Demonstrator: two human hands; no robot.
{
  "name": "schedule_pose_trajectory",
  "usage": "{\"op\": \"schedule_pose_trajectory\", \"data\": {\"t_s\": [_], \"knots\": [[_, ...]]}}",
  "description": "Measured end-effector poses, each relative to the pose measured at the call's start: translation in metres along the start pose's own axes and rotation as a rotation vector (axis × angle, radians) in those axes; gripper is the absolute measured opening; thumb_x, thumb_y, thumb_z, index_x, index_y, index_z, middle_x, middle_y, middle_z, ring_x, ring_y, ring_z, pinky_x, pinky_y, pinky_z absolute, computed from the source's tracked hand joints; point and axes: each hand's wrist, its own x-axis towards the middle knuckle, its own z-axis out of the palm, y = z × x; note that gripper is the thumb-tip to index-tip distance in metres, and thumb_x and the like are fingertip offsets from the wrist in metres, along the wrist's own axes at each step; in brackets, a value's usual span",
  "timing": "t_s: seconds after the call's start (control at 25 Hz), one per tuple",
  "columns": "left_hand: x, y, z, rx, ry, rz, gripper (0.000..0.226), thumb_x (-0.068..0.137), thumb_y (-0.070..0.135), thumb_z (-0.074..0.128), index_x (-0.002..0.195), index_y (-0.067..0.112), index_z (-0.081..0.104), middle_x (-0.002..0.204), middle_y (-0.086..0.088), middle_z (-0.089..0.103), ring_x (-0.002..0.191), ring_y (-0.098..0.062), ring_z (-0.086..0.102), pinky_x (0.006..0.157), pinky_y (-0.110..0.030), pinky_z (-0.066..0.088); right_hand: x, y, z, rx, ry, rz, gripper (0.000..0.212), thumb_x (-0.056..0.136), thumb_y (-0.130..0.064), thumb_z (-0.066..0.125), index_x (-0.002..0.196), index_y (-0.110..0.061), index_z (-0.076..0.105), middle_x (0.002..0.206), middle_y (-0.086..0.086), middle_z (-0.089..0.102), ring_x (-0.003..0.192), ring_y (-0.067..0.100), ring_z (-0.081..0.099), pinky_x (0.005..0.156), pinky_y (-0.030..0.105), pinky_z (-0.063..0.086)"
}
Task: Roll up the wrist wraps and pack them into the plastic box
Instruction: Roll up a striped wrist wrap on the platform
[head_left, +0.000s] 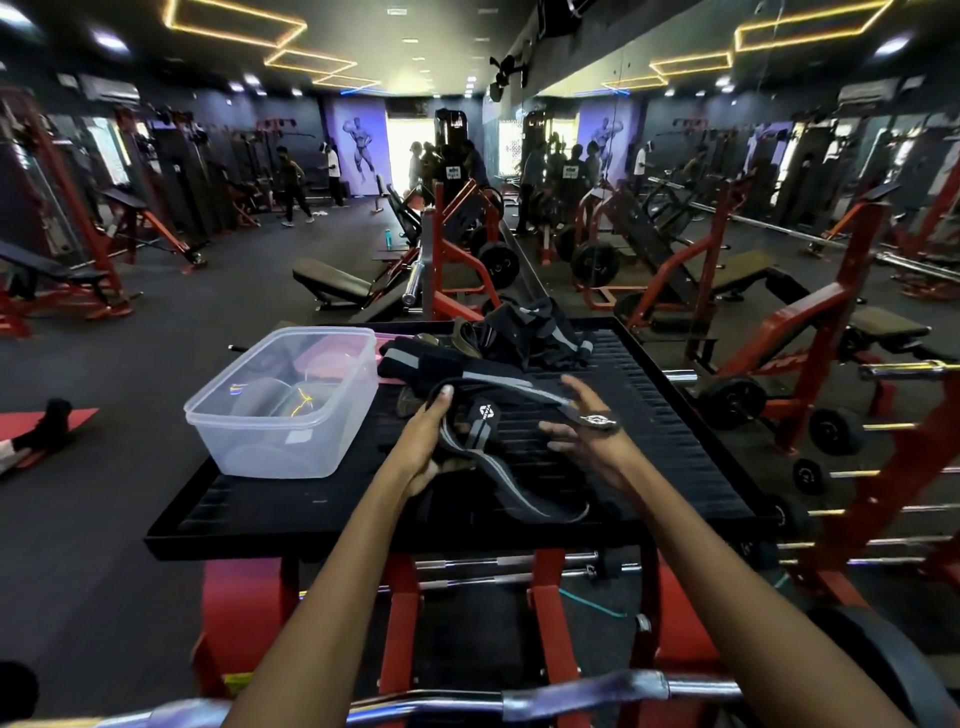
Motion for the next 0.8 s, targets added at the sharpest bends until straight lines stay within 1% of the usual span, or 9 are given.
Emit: {"op": "schedule_pose_trajectory", "data": {"t_s": [0.08,0.16,0.24,0.36,0.44,0.56,0.68,0.72,0.8], "knots": [[0.004,-0.001,-0.003,-0.066,0.061,0.054,0.054,0.090,0.053,0.047,0.129,0.016,0.050,0.122,-0.012,0.062,0.111,-0.032,0.061,0.073,-0.047,0.058,-0.005,-0.004,0.002,-0.115,-0.072,0.113,0.016,0.096,-0.027,0.049,0.110,-0.021,0.056,0.104,0.002,0.063,0.071,0.016,0.067,0.066,0.028,0.050],[0.009,-0.003,-0.009,-0.136,0.139,0.165,0.064,0.086,0.058,0.050,0.135,0.018,0.042,0.135,-0.012,0.054,0.119,-0.030,0.055,0.093,-0.054,0.049,-0.008,-0.004,-0.003,-0.269,-0.177,0.269,0.024,0.095,-0.041,0.046,0.104,-0.021,0.056,0.095,0.001,0.060,0.070,0.013,0.065,0.068,0.028,0.049],[0.009,-0.004,-0.014,-0.107,0.223,0.238,0.068,0.084,0.061,0.050,0.139,0.024,0.034,0.144,-0.007,0.043,0.129,-0.026,0.046,0.105,-0.056,0.038,-0.013,-0.003,-0.004,-0.639,-0.364,0.361,0.037,0.088,-0.053,0.049,0.109,-0.023,0.055,0.104,0.001,0.057,0.082,0.012,0.059,0.069,0.026,0.048],[0.000,-0.005,-0.017,-0.162,0.183,0.246,0.077,0.075,0.060,0.061,0.139,0.028,0.033,0.144,-0.006,0.043,0.130,-0.026,0.044,0.103,-0.058,0.038,-0.018,0.006,0.007,-1.253,-0.487,0.321,0.064,0.081,-0.051,0.064,0.133,-0.018,0.047,0.124,0.001,0.053,0.109,0.017,0.053,0.085,0.028,0.047],[-0.008,-0.004,-0.021,-0.240,0.048,0.252,0.099,0.056,0.051,0.083,0.138,0.022,0.037,0.133,-0.008,0.054,0.121,-0.025,0.054,0.096,-0.051,0.047,-0.016,0.015,0.015,-1.185,-0.413,0.329,0.060,0.078,-0.034,0.074,0.128,-0.011,0.051,0.101,0.000,0.060,0.090,0.017,0.057,0.072,0.025,0.047],[-0.022,-0.002,-0.031,-0.242,-0.109,0.216,0.115,0.041,0.042,0.092,0.139,0.017,0.038,0.132,-0.005,0.055,0.121,-0.022,0.053,0.093,-0.040,0.050,-0.005,0.027,0.020,-0.931,-0.189,0.295,0.021,0.081,-0.005,0.068,0.097,-0.013,0.057,0.066,0.003,0.053,0.052,0.010,0.045,0.046,0.021,0.040],[-0.029,-0.004,-0.042,-0.334,-0.185,0.095,0.089,0.070,0.074,0.054,0.140,0.021,0.038,0.140,-0.004,0.048,0.129,-0.024,0.045,0.101,-0.051,0.042,0.012,0.023,0.020,-0.570,0.037,0.061,0.033,0.083,0.014,0.046,0.081,-0.019,0.044,0.072,0.016,0.054,0.046,0.013,0.057,0.051,0.030,0.048],[-0.029,-0.004,-0.044,-0.331,-0.204,0.049,0.081,0.079,0.075,0.036,0.139,0.021,0.040,0.141,-0.006,0.047,0.130,-0.027,0.044,0.099,-0.054,0.043,0.019,0.016,0.021,-0.559,0.100,-0.008,0.033,0.082,0.013,0.046,0.083,-0.020,0.043,0.074,0.015,0.055,0.047,0.012,0.058,0.051,0.027,0.048],[-0.033,-0.002,-0.041,-0.203,-0.236,-0.018,0.062,0.091,0.063,0.026,0.131,0.021,0.048,0.133,-0.007,0.054,0.121,-0.027,0.051,0.087,-0.051,0.052,0.029,-0.004,0.024,-0.651,0.225,-0.113,0.029,0.082,0.006,0.055,0.093,-0.021,0.050,0.079,0.006,0.056,0.058,0.008,0.055,0.053,0.013,0.043]]}}
